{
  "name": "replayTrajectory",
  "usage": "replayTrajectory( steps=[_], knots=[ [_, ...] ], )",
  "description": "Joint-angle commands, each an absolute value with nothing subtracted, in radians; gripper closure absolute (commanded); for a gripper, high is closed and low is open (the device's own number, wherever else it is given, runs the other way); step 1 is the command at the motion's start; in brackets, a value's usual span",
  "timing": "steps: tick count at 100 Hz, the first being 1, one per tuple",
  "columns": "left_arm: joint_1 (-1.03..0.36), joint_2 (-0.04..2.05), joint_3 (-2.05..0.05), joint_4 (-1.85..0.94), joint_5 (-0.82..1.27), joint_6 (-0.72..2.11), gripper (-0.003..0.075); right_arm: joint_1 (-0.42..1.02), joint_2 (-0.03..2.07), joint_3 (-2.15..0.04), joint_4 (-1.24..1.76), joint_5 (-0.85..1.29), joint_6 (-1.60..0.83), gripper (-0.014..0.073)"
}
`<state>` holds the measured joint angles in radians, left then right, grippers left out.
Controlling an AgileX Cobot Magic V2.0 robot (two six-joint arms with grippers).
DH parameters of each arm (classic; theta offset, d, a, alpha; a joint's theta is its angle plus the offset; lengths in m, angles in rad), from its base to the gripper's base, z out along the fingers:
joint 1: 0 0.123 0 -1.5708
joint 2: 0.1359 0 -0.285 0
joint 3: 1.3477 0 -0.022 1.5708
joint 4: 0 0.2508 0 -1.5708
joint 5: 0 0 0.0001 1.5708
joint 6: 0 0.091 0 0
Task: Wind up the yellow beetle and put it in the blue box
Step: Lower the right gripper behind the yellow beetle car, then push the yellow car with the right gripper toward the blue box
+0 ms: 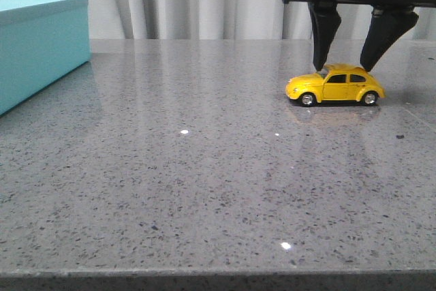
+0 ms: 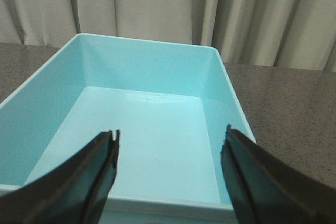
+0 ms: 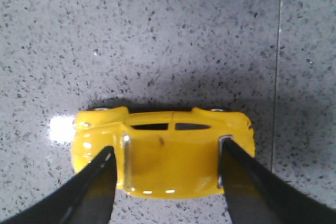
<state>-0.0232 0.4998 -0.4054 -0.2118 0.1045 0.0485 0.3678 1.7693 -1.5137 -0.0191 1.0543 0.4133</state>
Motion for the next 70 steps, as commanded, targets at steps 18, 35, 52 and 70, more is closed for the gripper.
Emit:
replayTrajectory(
  steps=[18, 35, 52, 70],
  knots=[
    [-0.030, 0.509, -0.442, -0.219, 0.035, 0.048, 0.0314, 0.368, 1.744, -1.546, -0.026, 1.037, 0.413, 0.0146],
    [-0.030, 0.509, -0.442, -0.219, 0.035, 0.048, 0.0314, 0.366, 1.754, -1.546, -0.026, 1.044, 0.413, 0.0146],
    [-0.030, 0.509, -0.442, -0.219, 0.035, 0.048, 0.0314, 0.321, 1.754, -1.546, -0.038, 1.095, 0.413, 0.0146],
    [-0.030, 0.509, -0.442, -0.219, 0.035, 0.048, 0.0314, 0.244, 1.754, -1.544, -0.113, 1.179, 0.413, 0.0146]
  ],
)
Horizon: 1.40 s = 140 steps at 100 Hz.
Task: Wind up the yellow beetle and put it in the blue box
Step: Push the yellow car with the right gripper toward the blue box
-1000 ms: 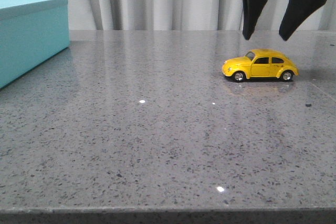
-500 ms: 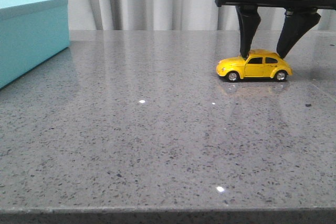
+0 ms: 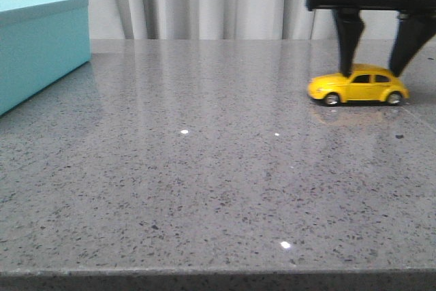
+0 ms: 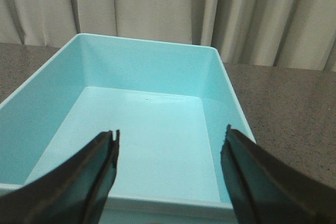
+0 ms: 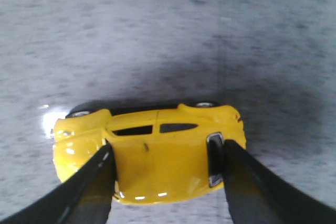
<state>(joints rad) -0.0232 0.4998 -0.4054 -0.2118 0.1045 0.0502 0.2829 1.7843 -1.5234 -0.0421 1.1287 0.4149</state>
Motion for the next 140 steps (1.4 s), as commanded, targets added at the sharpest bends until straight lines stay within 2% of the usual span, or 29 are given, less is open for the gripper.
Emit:
replayTrajectory(
  steps=[1, 19, 41, 86, 140],
  knots=[
    [-0.030, 0.509, -0.442, -0.219, 0.035, 0.048, 0.0314, 0.241, 1.754, -1.544, -0.122, 1.185, 0.413, 0.0146],
    [-0.030, 0.509, -0.442, -0.219, 0.035, 0.048, 0.0314, 0.176, 1.754, -1.544, -0.255, 1.229, 0.413, 0.0146],
    [-0.030, 0.509, -0.442, -0.219, 0.035, 0.048, 0.0314, 0.130, 1.751, -1.544, -0.274, 1.245, 0.411, 0.0146],
    [-0.030, 0.509, -0.440, -0.219, -0.040, 0.048, 0.0314, 0.144, 1.505, -1.593, -0.102, 1.169, 0.318, 0.0146],
    [-0.030, 0.513, -0.440, -0.220, -0.044, 0.046, 0.0314, 0.183, 1.477, -1.591, -0.100, 1.125, 0.318, 0.0146]
  ],
)
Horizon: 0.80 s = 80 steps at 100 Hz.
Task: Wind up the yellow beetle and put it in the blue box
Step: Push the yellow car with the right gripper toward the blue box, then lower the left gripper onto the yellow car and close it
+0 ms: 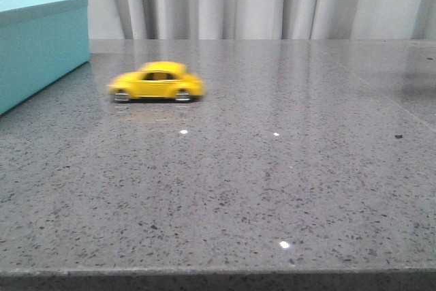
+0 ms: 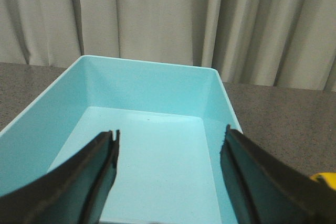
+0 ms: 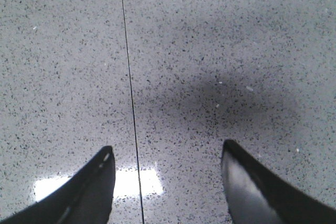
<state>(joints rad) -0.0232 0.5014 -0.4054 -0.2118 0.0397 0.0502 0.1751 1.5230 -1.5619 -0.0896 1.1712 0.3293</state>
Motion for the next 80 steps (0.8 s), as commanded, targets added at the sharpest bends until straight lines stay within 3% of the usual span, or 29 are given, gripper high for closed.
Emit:
replayTrajectory(
  steps=[1, 34, 80],
  knots=[
    [-0.030, 0.516, -0.440, -0.220, -0.041, 0.046, 0.0314, 0.185, 1.477, -1.591, -0.100, 1.125, 0.318, 0.0146],
    [-0.077, 0.637, -0.578, -0.183, 0.143, 0.068, 0.0314, 0.220, 1.450, -1.591, -0.100, 1.100, 0.318, 0.0147],
    [-0.306, 1.030, -0.980, -0.183, 0.478, 0.554, 0.0309, 0.221, 1.316, -1.584, -0.100, 1.091, 0.305, 0.0147]
  ],
)
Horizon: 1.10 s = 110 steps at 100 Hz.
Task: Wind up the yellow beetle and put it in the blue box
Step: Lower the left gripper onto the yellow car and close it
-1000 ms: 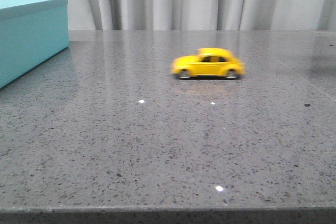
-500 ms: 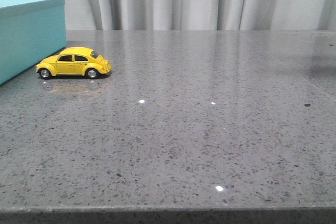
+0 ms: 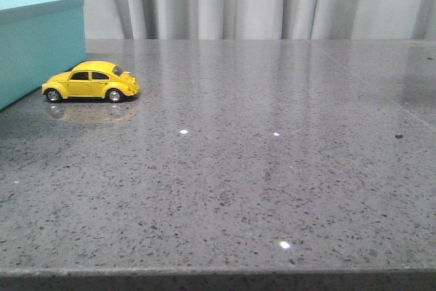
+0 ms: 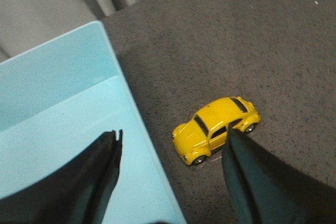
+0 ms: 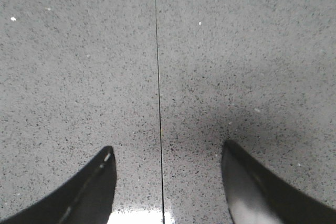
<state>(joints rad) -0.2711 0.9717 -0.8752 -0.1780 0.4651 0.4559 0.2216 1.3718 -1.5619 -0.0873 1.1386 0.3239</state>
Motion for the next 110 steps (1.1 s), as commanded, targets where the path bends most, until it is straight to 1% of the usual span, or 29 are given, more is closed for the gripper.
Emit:
replayTrajectory(
  steps=[1, 14, 27, 41, 50, 68, 86, 110],
  knots=[
    [-0.308, 1.037, -0.995, -0.183, 0.493, 0.563, 0.0309, 0.221, 1.314, -1.584, -0.100, 1.091, 0.304, 0.0147],
    [-0.337, 1.173, -1.137, -0.183, 0.652, 0.682, 0.0309, 0.221, 1.286, -1.584, -0.100, 1.091, 0.292, 0.0147],
    [-0.338, 1.296, -1.279, -0.185, 0.789, 0.770, 0.0309, 0.221, 1.269, -1.584, -0.100, 1.091, 0.289, 0.0147],
    [-0.338, 1.411, -1.393, -0.185, 0.862, 0.847, 0.0309, 0.221, 1.261, -1.584, -0.100, 1.091, 0.287, 0.0147],
    [-0.338, 1.469, -1.441, -0.185, 0.871, 0.883, 0.0309, 0.221, 1.260, -1.584, -0.100, 1.092, 0.286, 0.0147],
    [-0.338, 1.545, -1.466, -0.190, 0.875, 1.018, 0.0309, 0.221, 1.260, -1.584, -0.100, 1.094, 0.273, 0.0147],
    [-0.338, 1.597, -1.466, -0.192, 0.896, 1.073, 0.0309, 0.221, 1.260, -1.584, -0.100, 1.090, 0.268, 0.0147],
    [-0.338, 1.664, -1.466, -0.192, 0.888, 1.078, 0.0309, 0.221, 1.260, -1.584, -0.100, 1.096, 0.263, 0.0147]
  ],
)
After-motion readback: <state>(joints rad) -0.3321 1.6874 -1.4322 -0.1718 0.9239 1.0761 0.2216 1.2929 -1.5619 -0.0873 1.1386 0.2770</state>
